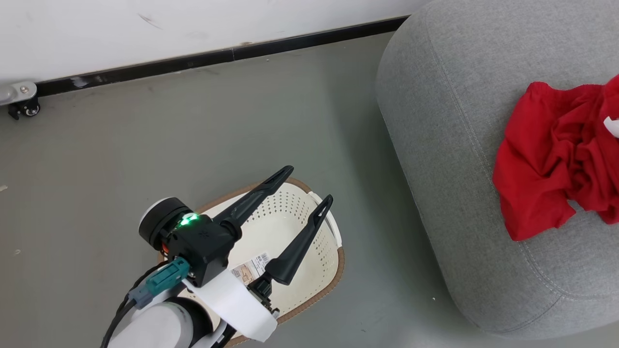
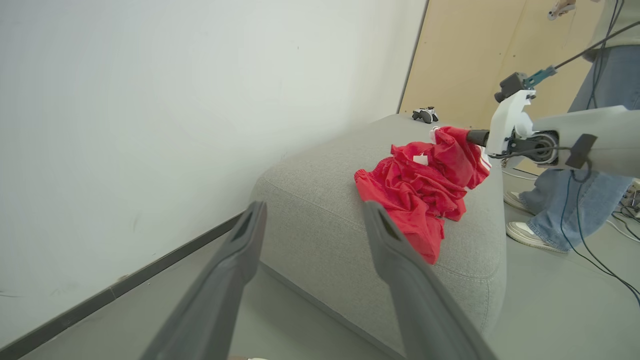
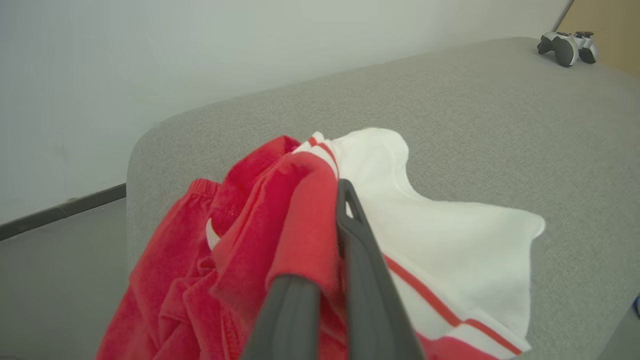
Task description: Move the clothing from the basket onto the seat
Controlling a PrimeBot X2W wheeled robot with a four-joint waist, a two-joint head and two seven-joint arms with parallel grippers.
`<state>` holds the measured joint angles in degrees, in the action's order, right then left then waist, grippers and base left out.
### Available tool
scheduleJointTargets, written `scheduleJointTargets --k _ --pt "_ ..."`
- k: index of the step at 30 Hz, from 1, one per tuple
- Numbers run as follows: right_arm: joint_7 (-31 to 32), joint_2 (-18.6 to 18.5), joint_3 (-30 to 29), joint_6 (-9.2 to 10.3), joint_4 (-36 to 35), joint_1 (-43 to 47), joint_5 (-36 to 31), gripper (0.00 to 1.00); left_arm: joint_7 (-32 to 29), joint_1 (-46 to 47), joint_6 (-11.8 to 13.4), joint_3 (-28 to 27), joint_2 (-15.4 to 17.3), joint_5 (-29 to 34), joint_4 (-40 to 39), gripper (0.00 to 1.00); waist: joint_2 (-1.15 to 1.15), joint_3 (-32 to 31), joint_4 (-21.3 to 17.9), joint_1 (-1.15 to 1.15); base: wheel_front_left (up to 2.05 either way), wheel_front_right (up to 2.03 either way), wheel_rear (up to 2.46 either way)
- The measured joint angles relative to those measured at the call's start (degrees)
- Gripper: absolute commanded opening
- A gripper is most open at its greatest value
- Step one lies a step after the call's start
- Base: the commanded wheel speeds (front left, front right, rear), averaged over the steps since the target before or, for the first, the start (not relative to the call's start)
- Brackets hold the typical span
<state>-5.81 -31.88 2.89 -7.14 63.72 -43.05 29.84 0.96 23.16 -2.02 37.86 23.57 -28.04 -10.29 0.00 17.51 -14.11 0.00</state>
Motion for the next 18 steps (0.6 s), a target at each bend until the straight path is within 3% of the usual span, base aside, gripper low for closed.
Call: scheduleJointTargets --k 5,7,8,9,10,18 --pt "-0.52 0.05 -0.25 0.00 1.49 1.03 -0.32 0.00 0.15 0.00 0.00 -0.03 -0.09 -0.01 0.27 1.00 0.00 -0.28 -0.05 0.00 0.00 0.00 0.00" --pt "-0.83 0.08 -0.59 0.00 1.62 1.04 -0.13 0.39 0.63 0.00 0.00 -0.09 -0.15 -0.01 0.54 1.00 0.00 -0.42 -0.09 0.00 0.00 0.00 0.00" --pt "-0.90 0.12 -0.59 0.00 1.62 1.04 -0.13 0.49 0.65 -0.01 0.01 -0.13 -0.16 -0.02 0.69 1.00 0.00 -0.51 -0.13 0.00 0.00 0.00 0.00" --pt "-1.10 0.24 -0.58 0.00 1.62 1.07 -0.13 0.78 0.79 -0.01 0.01 -0.16 -0.22 -0.03 0.81 1.00 0.00 -0.60 -0.18 0.00 0.00 0.00 0.00" --pt "-1.32 0.43 -0.49 0.00 1.58 1.10 -0.13 1.00 1.12 -0.01 0.01 -0.16 -0.31 -0.03 0.93 1.00 0.00 -0.70 -0.23 0.00 0.00 0.00 0.00" --pt "-0.31 2.11 2.96 0.00 -0.31 3.20 -0.11 1.00 2.41 -0.13 0.00 -0.12 -0.77 -0.55 2.16 1.00 0.00 -1.90 -1.24 0.00 0.00 0.00 0.00"
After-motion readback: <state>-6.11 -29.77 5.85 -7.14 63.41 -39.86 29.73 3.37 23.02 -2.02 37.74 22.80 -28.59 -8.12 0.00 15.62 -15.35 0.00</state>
